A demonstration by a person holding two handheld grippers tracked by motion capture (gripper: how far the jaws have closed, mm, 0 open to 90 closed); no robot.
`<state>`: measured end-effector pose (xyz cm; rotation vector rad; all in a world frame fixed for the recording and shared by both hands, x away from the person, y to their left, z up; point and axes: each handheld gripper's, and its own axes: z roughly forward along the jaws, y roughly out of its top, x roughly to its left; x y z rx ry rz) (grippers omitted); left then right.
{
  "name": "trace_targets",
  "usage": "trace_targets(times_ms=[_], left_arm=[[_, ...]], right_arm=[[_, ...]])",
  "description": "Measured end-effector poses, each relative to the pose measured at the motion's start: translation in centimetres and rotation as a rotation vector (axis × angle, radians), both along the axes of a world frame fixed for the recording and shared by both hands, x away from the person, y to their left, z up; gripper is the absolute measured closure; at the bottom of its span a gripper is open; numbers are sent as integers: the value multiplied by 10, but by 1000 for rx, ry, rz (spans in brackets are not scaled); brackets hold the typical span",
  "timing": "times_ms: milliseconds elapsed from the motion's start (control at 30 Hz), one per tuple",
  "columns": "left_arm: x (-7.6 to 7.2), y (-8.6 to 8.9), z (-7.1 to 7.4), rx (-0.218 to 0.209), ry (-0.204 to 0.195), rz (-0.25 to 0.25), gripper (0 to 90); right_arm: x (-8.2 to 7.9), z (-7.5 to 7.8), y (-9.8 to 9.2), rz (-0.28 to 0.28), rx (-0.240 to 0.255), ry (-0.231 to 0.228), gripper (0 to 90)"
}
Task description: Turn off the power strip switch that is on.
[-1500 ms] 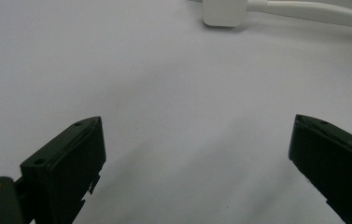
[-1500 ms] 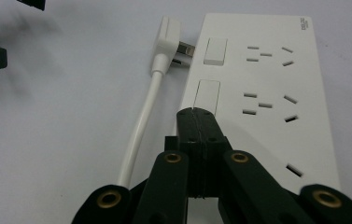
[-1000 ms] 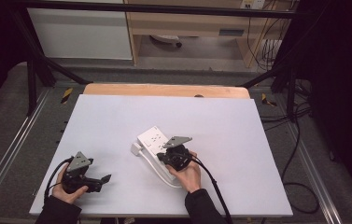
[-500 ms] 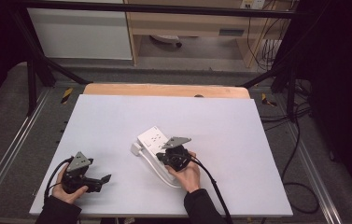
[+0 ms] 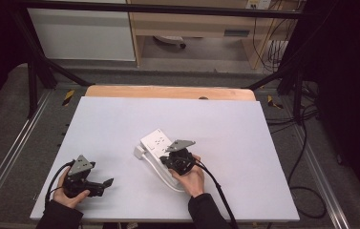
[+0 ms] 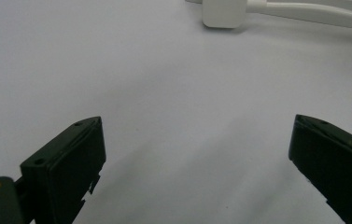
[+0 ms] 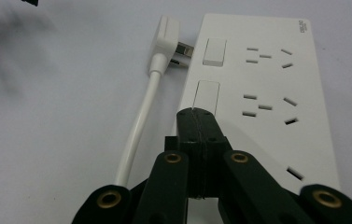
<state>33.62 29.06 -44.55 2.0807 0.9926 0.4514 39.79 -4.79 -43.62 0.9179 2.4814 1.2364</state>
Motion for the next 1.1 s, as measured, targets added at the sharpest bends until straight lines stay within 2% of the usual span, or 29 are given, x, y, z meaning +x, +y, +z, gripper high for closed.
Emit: trace_targets(times_ms=[100, 267, 433, 467, 500, 567, 733, 833, 1100], left_arm=[[0, 0, 0, -1, 1, 1, 36], [0, 0, 0, 0, 2, 0, 36], [0, -1, 0, 1, 2, 0, 36], [0, -1, 0, 2, 2, 0, 36], [0, -1, 0, 1, 2, 0, 36], [0, -1, 0, 2, 2, 0, 36], [0, 0, 0, 1, 3, 1, 36], [0, -1, 0, 1, 3, 1, 36], [0, -1, -1, 6, 8, -2, 36]], right_arm=[[-1, 5, -5, -2, 31, 3, 900], [-2, 17, -18, -29, 37, -4, 883], [-3, 27, -36, -53, 45, 8, 787], [-4, 29, -40, -60, 49, 7, 756], [-4, 32, -47, -72, 50, 3, 689], [-4, 33, -50, -80, 49, 3, 657], [-4, 37, -67, -111, 61, 2, 421], [-4, 38, -76, -125, 61, 28, 292], [-7, 38, -105, -168, 67, 22, 80]])
